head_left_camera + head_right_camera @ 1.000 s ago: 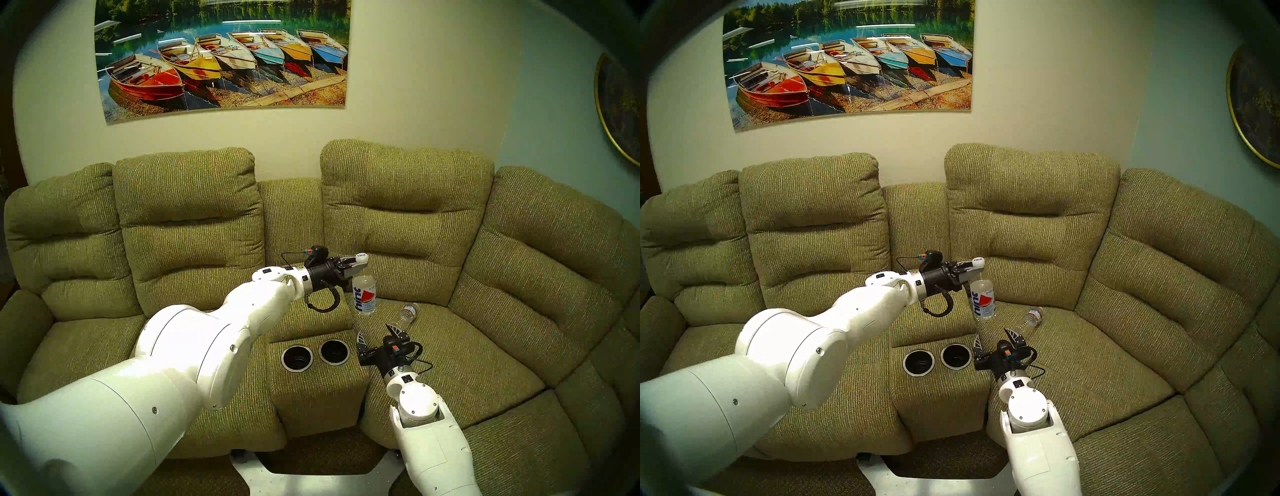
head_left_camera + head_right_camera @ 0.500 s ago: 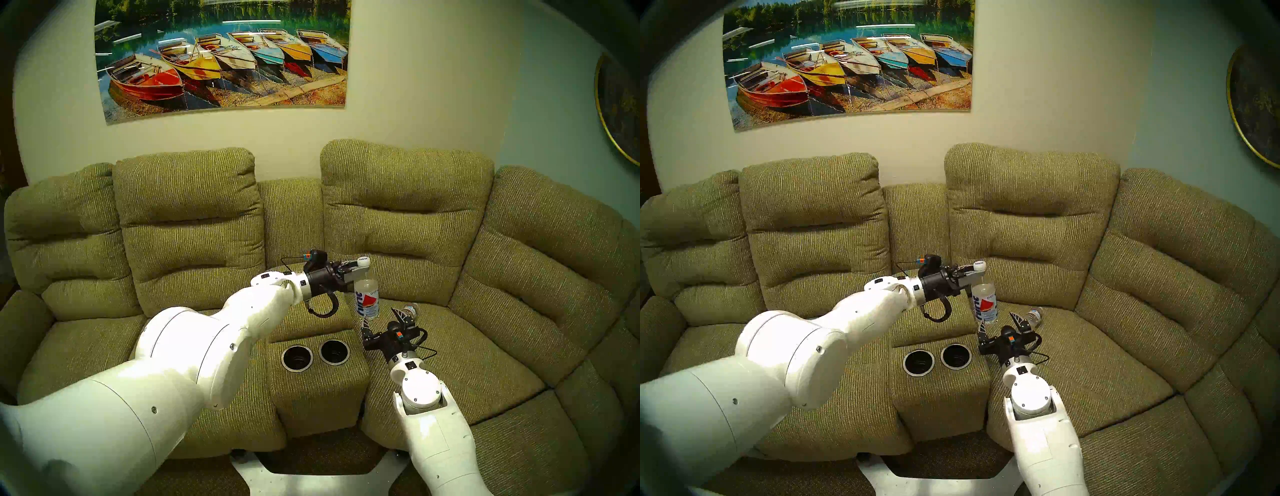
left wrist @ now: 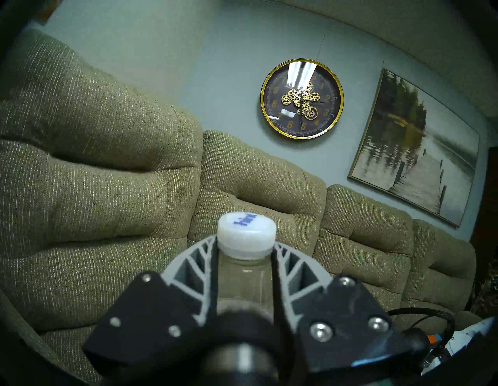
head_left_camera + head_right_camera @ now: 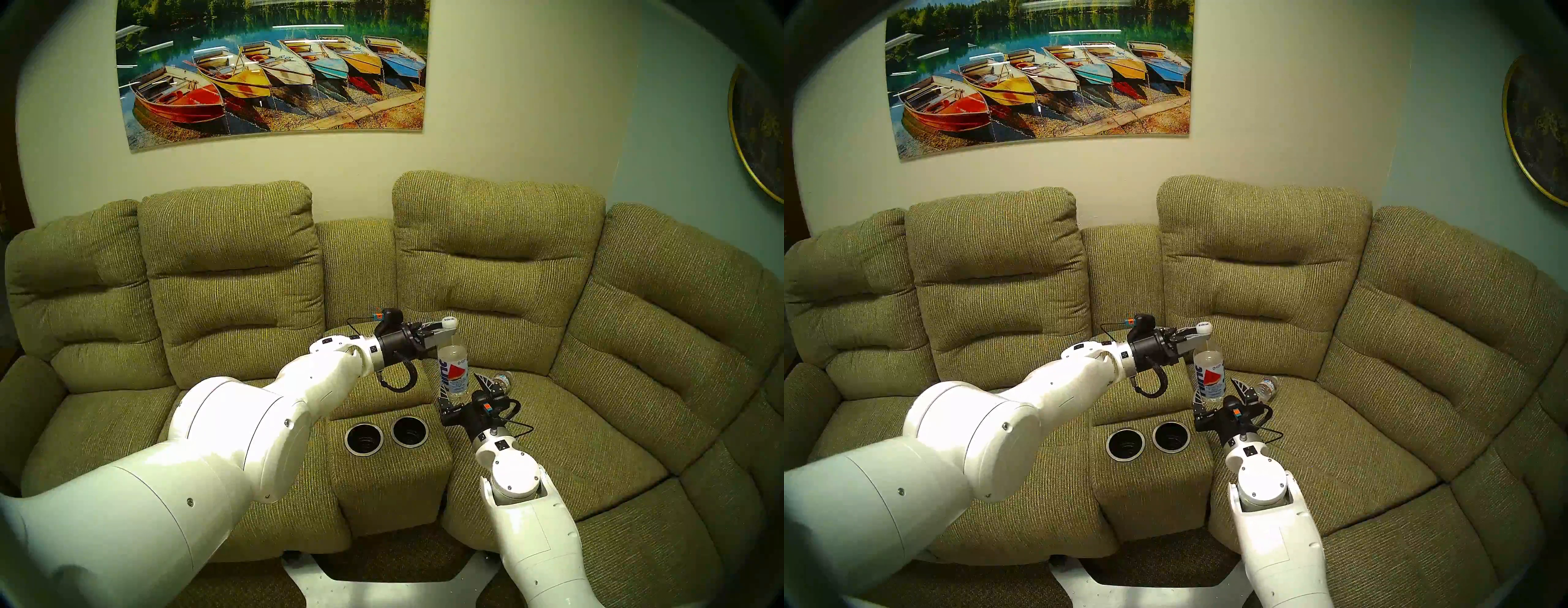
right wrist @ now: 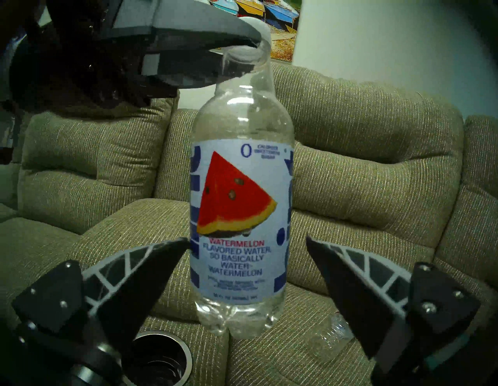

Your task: Take bottles out of cup holder

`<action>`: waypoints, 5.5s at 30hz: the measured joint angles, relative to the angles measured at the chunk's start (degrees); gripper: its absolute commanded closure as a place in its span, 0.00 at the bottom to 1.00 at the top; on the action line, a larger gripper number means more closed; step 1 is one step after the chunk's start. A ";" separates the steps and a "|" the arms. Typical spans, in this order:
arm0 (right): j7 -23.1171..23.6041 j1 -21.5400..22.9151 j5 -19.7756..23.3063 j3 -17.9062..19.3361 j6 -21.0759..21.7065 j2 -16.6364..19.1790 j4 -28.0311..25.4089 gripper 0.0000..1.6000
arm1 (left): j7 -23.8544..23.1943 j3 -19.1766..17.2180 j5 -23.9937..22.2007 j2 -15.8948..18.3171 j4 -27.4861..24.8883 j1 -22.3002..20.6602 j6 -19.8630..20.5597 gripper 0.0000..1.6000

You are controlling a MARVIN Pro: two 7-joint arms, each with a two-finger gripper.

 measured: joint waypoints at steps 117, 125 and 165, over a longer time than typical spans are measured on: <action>-3.92 33.18 -6.50 2.37 11.49 0.91 47.96 0.10 | 2.24 -2.98 3.00 11.74 -0.50 16.00 -24.78 0.00; -4.26 37.45 -7.70 1.94 13.16 0.38 50.80 0.00 | 2.42 -3.02 2.97 11.64 -0.52 16.01 -24.98 0.00; -10.23 25.65 -5.46 4.41 -12.80 -1.14 36.91 0.00 | 4.25 -4.24 1.15 11.14 -6.73 16.77 -26.97 0.00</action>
